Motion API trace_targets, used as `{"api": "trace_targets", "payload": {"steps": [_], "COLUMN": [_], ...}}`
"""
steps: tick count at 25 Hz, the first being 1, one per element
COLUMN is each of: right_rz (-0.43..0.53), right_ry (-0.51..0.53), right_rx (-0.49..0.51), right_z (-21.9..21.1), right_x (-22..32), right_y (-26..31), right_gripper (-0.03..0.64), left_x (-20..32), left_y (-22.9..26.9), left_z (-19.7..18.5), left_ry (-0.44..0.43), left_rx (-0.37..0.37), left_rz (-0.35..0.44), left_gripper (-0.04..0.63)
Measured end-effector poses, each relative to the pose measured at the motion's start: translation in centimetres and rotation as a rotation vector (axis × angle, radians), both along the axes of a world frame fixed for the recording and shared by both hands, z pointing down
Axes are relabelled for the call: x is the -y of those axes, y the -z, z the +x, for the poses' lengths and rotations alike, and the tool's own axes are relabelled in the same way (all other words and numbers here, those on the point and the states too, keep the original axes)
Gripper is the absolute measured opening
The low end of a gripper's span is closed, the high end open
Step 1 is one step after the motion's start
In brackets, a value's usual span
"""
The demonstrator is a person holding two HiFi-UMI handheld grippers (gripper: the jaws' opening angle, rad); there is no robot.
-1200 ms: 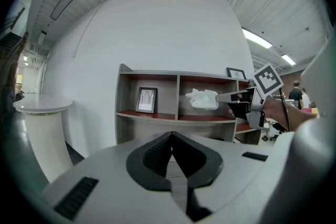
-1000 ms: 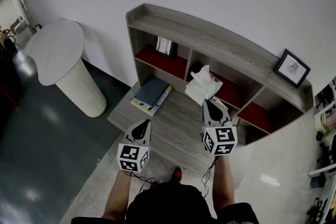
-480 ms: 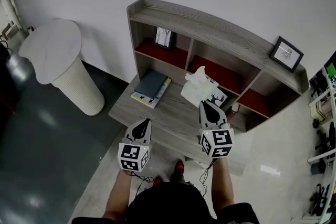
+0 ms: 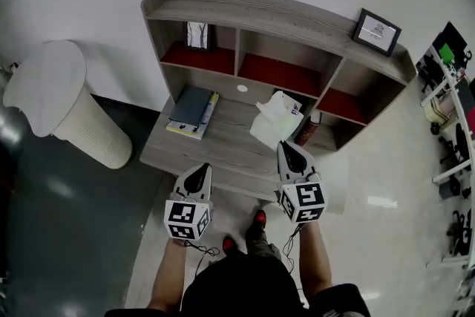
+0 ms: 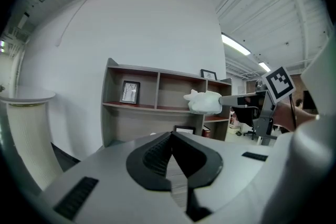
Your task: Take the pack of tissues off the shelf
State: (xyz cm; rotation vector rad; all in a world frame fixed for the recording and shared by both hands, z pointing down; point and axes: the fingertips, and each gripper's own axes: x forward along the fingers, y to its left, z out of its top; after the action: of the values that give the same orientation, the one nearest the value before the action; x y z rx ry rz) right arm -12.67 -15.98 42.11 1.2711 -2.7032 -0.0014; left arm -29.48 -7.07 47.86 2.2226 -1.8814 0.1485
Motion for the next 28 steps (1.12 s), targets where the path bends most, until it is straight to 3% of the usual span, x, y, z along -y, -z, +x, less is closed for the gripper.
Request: {"api": "trace_targets", "payload": {"steps": [14, 28], "right_rz": [-0.036, -0.098], "right_ry": [-0.288, -0.412], "right_rx": [-0.022, -0.020], "right_z": [13.0, 25.2], "right_x": [-2.3, -2.1], "right_y": [-2.2, -6.0], "right_gripper": [0.026, 0.026], "left_x": [3.0, 5.6], "left_y": [-1.0, -2.3], "left_z": [8.7, 20.7], "left_ry": [-0.212, -0.346], "left_rx": [-0.019, -0.004], "left_rz": [-0.009, -0.036], "left_gripper": [0.006, 0.006]}}
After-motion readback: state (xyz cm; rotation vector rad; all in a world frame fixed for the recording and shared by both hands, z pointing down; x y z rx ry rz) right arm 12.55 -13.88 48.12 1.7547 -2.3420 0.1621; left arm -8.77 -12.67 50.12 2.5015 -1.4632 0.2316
